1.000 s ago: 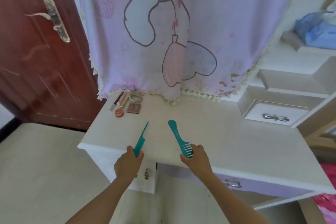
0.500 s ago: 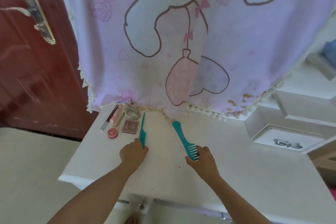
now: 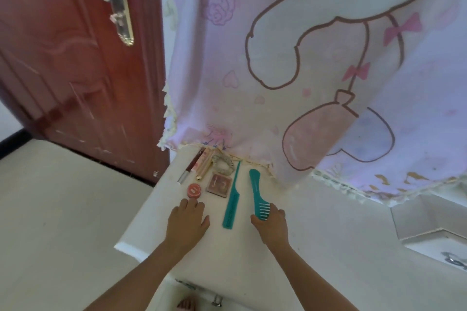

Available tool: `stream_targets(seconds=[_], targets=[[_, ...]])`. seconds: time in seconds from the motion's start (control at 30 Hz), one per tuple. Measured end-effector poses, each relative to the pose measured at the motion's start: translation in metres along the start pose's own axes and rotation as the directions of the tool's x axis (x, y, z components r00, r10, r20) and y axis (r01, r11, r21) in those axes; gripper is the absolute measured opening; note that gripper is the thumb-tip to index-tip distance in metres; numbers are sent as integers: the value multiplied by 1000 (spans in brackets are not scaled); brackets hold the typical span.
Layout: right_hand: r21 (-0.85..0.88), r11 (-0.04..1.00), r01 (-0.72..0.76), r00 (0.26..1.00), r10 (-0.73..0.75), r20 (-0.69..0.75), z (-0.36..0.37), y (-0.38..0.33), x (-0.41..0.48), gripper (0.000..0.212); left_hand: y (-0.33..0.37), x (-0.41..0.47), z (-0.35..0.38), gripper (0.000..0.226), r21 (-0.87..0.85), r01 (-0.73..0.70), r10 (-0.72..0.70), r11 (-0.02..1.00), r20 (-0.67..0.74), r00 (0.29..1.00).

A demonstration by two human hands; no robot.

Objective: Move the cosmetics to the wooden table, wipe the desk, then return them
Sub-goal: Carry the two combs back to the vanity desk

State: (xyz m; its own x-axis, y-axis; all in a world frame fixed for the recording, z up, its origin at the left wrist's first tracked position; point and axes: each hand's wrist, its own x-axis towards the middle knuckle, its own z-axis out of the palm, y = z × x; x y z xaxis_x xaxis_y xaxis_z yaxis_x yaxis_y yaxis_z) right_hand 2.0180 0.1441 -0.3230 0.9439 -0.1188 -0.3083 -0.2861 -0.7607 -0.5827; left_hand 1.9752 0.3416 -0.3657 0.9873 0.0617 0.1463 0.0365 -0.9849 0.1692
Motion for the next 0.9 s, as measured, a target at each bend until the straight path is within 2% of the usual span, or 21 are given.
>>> stream_targets(seconds=[0.23,0.33,0.43,0.57,0.73,0.83,0.9], targets=[[-9,997,-70,997,70,-18,39,-26,4,43,-29,-21,8,36,-65,-18,16,998,-28,999],[-100,993,-68,998,67,-14,43,-27,3,48,-30,-22,6,37,-74,-8,8,997,-4,1000],[-183,982,-35,999,35,-2,42,-26,2,53,-30,-22,2,38,-118,-9,16,993,57,998],[-199,980,-4,1000,9,24,39,-29,4,58,-31,-21,-2,38,-111,-3,17,994,121,993],[-260,960,103,993,-86,76,31,-25,-2,51,-28,-24,-15,36,-128,14,21,992,265,964],[-277,947,160,986,-138,99,22,-20,-9,46,-27,-22,-21,40,-123,62,-27,990,264,964],[-285,937,202,978,-179,106,14,-13,-14,44,-21,-23,-26,58,-175,115,-78,978,207,975]])
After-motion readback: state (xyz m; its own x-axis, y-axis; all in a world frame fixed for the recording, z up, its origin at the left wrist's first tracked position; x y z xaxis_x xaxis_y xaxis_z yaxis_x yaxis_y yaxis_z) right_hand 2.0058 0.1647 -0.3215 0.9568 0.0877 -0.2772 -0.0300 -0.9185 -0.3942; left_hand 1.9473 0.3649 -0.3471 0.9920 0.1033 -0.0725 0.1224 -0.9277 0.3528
